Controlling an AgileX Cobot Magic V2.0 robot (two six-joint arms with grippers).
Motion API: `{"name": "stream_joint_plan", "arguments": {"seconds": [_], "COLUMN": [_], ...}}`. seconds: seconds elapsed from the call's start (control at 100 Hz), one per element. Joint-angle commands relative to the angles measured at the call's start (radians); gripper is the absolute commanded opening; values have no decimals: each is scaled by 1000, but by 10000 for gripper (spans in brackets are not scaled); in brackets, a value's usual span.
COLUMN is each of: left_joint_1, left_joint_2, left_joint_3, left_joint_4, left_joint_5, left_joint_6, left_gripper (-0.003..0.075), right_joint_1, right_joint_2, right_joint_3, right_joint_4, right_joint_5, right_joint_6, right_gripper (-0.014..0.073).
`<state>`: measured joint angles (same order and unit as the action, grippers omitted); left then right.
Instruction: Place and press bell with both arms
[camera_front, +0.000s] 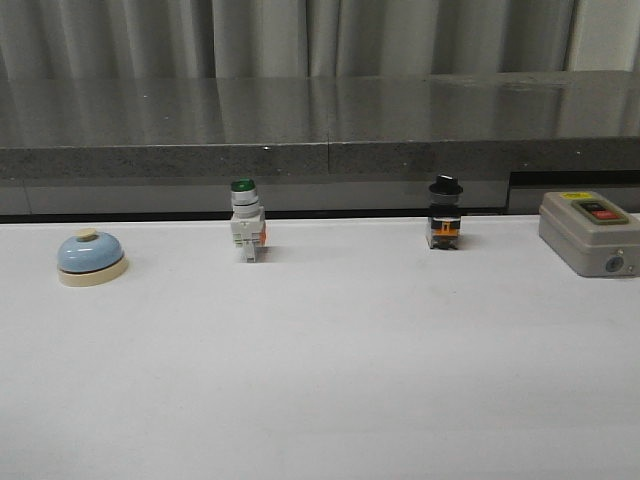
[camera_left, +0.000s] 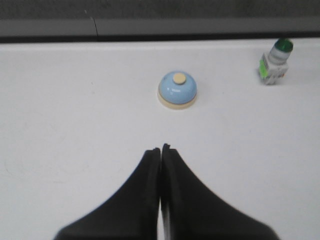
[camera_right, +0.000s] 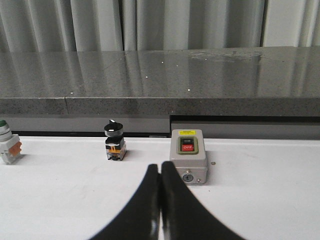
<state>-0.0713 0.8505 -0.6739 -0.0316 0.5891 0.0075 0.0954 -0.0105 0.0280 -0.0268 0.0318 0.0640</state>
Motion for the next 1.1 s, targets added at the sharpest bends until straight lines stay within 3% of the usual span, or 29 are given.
{"name": "stream_joint_plan", "arguments": {"seconds": [0.0,0.41,0.55,0.72,0.79,0.86,1.09], "left_joint_1": [2,2,2,2,2,2,2], "left_joint_2": [54,138,138,138,138,138,138], "left_joint_3": [-57,-70,-75,-74,-74,-74,-74], "left_joint_4": [-13,-21,-21,-19,-15,-5,-3], "left_joint_5": [-14,36,56,67,69,73,79], "left_joint_6": [-7,-7,6,57,59,59,59], "left_gripper": [-20,8,182,536,631,666,663], "right_joint_1": [-6,-6,-6,-6,-6,-6,-6], "right_joint_2": [-20,-20,-20,-20,-20,-20,-20], "right_joint_3": [-16,-16,-16,-16,-16,-16,-16], "right_joint_4": [1,1,1,1,1,1,1], "right_joint_5": [-88,-88,-88,-88,-88,-88,-88], "right_joint_6": [-7,-7,-7,-7,-7,-7,-7], "right_gripper": [-70,-70,-70,-70,-70,-70,-70]}}
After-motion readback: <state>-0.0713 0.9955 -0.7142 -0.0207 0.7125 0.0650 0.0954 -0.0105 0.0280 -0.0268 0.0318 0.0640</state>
